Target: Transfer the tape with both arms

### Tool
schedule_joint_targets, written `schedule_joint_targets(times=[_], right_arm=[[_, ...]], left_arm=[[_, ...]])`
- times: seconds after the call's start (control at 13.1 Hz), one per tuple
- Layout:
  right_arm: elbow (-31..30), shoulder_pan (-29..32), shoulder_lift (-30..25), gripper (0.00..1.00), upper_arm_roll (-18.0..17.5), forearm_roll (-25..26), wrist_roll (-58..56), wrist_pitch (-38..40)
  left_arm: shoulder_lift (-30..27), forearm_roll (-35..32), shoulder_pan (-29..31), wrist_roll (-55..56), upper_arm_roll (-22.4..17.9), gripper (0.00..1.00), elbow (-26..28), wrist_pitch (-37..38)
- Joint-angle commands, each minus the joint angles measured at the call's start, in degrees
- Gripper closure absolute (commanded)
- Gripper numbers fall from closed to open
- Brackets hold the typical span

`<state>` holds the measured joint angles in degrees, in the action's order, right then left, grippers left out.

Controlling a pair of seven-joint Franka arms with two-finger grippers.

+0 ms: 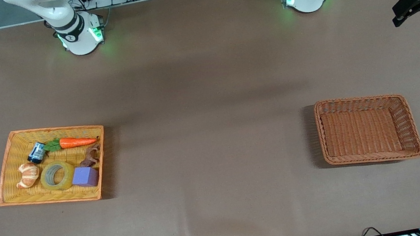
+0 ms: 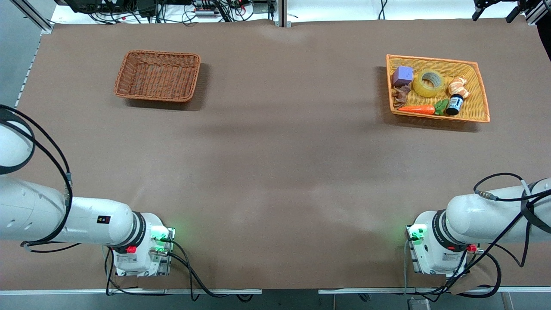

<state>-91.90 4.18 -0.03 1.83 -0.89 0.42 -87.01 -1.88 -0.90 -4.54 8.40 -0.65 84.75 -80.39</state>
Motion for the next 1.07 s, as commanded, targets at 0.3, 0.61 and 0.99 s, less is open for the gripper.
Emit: schedule_joint_targets(times=[0.3, 0.61, 0.99], right_arm=[[0.4, 1.62, 0.12, 0.0, -0.87, -0.78, -0.33, 0.79], [0.31, 1.54, 0.47, 0.0, -0.87, -0.7, -0.33, 0.27], [0.49, 1.89, 4.68, 0.0, -0.87, 0.17, -2.25, -2.54]], left_arm=[[0.48, 0.29, -0.03, 0.91, 0.48, 0.0, -1.43, 1.38], [0.48, 0.37, -0.03, 0.39, 0.48, 0.0, -1.17, 1.38], [0.39, 0.46, 0.32, 0.47, 0.56, 0.0, -0.99, 1.38]])
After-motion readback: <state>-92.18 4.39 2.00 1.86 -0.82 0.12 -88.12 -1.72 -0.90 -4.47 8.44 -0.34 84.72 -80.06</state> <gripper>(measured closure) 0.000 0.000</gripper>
